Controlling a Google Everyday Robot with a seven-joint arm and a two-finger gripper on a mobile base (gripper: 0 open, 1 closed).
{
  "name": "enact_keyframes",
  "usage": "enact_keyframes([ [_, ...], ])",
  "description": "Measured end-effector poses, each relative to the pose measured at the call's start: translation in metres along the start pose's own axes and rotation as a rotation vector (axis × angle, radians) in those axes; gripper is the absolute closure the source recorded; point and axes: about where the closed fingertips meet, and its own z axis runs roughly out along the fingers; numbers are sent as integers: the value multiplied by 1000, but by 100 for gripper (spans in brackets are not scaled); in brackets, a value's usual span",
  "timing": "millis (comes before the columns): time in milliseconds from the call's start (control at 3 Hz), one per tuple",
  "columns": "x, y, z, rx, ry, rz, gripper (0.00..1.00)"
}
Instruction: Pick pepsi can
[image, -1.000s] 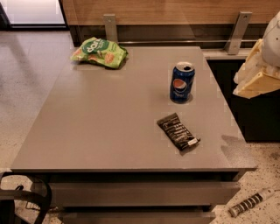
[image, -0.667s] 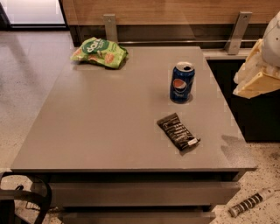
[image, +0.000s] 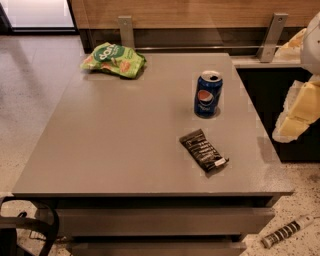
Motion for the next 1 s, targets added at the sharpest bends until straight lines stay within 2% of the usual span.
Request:
enact_keyframes([
  [333, -1, 0, -1, 4, -1, -1, 0],
  [667, -1, 0, -1, 4, -1, -1, 0],
  [1000, -3, -4, -3, -5, -11, 35, 0],
])
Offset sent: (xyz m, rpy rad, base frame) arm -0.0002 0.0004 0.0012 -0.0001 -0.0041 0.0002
